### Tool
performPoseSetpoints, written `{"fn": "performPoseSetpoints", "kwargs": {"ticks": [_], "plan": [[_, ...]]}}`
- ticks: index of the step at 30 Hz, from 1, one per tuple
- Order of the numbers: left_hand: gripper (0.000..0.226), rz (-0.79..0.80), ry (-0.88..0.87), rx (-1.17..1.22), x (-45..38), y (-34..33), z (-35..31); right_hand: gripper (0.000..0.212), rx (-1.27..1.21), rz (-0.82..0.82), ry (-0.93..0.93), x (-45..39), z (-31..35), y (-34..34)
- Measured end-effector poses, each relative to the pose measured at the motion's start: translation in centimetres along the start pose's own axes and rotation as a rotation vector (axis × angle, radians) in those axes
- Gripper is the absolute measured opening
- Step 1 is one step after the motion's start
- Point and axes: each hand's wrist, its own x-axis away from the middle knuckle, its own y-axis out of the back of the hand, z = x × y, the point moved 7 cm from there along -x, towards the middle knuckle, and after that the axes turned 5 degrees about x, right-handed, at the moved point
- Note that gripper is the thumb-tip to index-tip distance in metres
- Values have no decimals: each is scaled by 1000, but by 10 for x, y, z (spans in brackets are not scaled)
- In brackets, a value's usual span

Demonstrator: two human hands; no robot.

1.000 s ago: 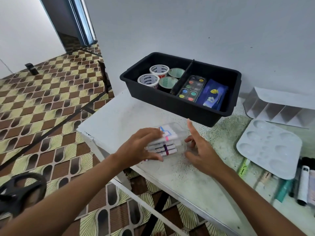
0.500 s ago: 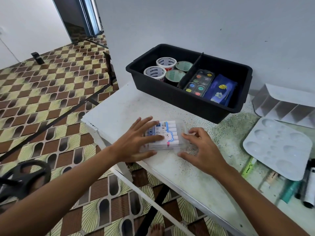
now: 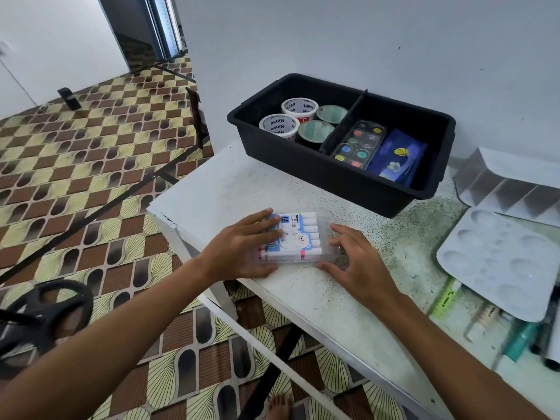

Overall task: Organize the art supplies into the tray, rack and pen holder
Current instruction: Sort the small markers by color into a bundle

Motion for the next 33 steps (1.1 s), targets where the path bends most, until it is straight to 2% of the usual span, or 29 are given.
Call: {"fn": "performPoseSetpoints", "kwargs": {"ticks": [12, 20, 25, 28, 31, 33], "plan": [[59, -25, -23, -41, 1, -1, -4, 43, 2, -34, 63, 0, 1, -1], [60, -22, -54, -152, -14, 6, -19, 48, -3, -34, 2, -1, -21, 15], [51, 33, -119, -1, -27, 0, -39, 48, 107, 42, -90, -10, -52, 36], [39, 70, -99, 107, -35, -11, -47, 51, 194, 158, -178, -14, -64, 40], [35, 11, 14, 278, -41, -14, -44, 56, 231, 291, -257, -9, -64, 37], [49, -2, 106, 357, -42, -17, -37, 69, 111, 324, -289, 3, -56, 34]]}}
